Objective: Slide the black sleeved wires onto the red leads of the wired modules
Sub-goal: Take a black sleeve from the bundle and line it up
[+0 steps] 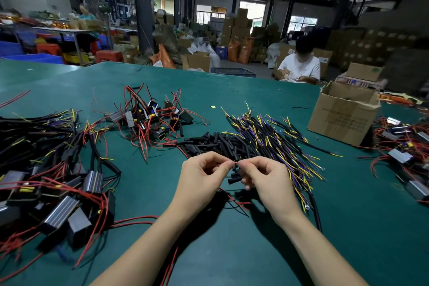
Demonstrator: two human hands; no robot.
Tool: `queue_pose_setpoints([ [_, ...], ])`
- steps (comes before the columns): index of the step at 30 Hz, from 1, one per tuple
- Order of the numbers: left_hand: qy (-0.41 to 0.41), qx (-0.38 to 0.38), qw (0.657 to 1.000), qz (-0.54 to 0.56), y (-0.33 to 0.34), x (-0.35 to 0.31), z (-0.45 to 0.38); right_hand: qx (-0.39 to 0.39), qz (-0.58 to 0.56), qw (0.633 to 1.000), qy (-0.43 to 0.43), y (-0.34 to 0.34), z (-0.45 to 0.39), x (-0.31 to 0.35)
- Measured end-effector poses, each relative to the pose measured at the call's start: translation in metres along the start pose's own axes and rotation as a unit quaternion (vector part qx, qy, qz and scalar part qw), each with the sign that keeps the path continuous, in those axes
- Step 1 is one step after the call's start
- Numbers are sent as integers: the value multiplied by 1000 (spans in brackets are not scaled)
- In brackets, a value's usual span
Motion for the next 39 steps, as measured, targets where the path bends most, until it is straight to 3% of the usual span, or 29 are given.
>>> queue_pose_setpoints([
  [9, 8, -8, 1000, -9, -2, 1, -1, 17, 10, 1000, -9, 1, 3, -1],
  [12, 3, 1, 1000, -11, -3, 2, -3, 50, -100, 991, 77, 3, 1, -8],
  [14, 10, 1, 1000, -28, -2, 2, -2, 70, -187, 966, 166, 3, 2, -16],
  [17, 16, -3, 997, -72, 0, 4, -1, 91, -192, 952, 219, 1, 2, -23],
  [20, 19, -10, 997, -74, -2, 5, -2, 148, -56, 970, 183, 0, 1, -13],
  [22, 17, -19, 998, -55, -5, 3, -2, 144, 17, 974, 172, -8, -2, -6],
  [24, 13, -26, 999, -41, -5, 1, -2, 53, -2, 993, 106, -29, -11, 7],
  [26, 7, -32, 999, -31, -5, 1, -1, -56, -109, 992, 25, -49, -15, 17],
  [28, 6, -40, 999, -25, -7, 0, -1, -94, -99, 991, -13, -54, -14, 18],
  [32, 14, -57, 998, -20, -10, -1, 1, -13, 70, 996, -57, -30, -9, 21],
  [35, 15, -70, 997, -21, -13, -1, 1, -26, 184, 974, -128, -24, -5, 27],
  [39, 13, -71, 997, -19, -14, -2, 1, -11, 189, 977, -98, -20, -7, 18],
])
Point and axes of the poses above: each hand's wrist, its own z-axis away from the middle knuckle, its own y-axis out of the palm, x = y × z, the point moved 6 cm from there along -z, towards the middle knuckle, and after that the axes turned 6 degrees about -z, right-handed, at the moved point
